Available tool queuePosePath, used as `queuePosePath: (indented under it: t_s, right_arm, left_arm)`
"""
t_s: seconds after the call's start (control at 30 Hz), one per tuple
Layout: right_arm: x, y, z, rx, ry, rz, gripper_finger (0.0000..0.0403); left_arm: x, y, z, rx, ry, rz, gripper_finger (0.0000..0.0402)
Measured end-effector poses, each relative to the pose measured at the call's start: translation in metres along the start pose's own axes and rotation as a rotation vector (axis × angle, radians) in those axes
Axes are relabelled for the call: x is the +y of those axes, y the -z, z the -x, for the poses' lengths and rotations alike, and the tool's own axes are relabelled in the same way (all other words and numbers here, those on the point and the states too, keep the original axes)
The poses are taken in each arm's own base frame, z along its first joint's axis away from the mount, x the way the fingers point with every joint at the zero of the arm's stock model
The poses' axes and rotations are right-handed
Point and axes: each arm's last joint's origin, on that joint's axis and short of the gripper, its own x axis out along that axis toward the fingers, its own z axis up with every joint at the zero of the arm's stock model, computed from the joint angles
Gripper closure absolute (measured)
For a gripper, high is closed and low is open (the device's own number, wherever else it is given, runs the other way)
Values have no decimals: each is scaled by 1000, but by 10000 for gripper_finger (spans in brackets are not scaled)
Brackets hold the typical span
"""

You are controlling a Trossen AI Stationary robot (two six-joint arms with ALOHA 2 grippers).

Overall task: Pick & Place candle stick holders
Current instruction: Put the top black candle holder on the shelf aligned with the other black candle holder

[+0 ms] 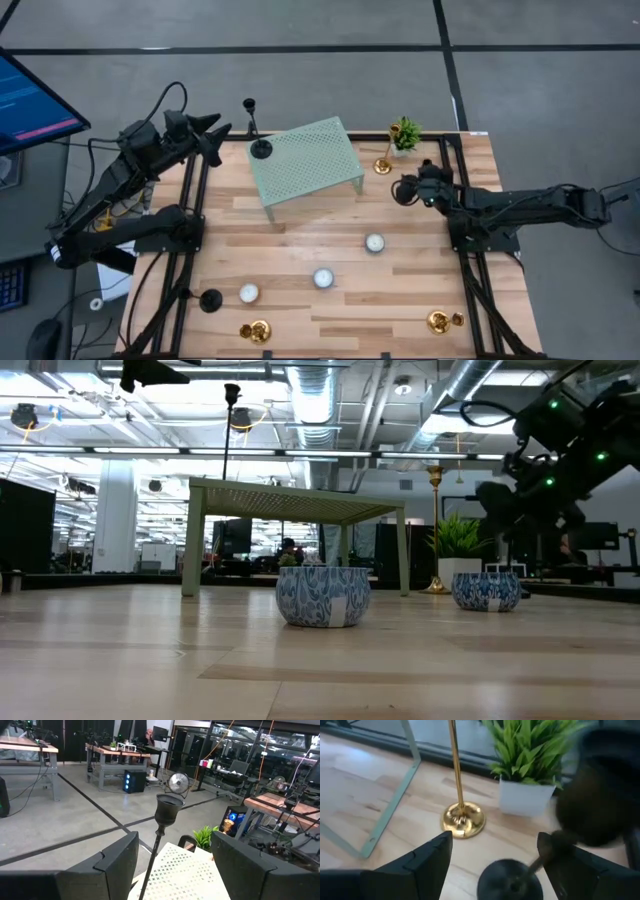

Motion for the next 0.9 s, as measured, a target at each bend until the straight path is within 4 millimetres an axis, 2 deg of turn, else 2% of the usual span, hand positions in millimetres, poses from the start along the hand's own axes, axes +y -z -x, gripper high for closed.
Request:
queuePosePath:
  t_s: [0.43,0.63,0.9]
  right_arm:
    - [6,6,8,-3,-32,3,120]
    - [3,8,12,-74,77,-12,120]
    - [3,7,10,-74,84,-6,120]
  left_arm:
    - [0,0,0,0,0,0,152]
    - [0,0,0,0,0,0,152]
    - [0,0,0,0,0,0,152]
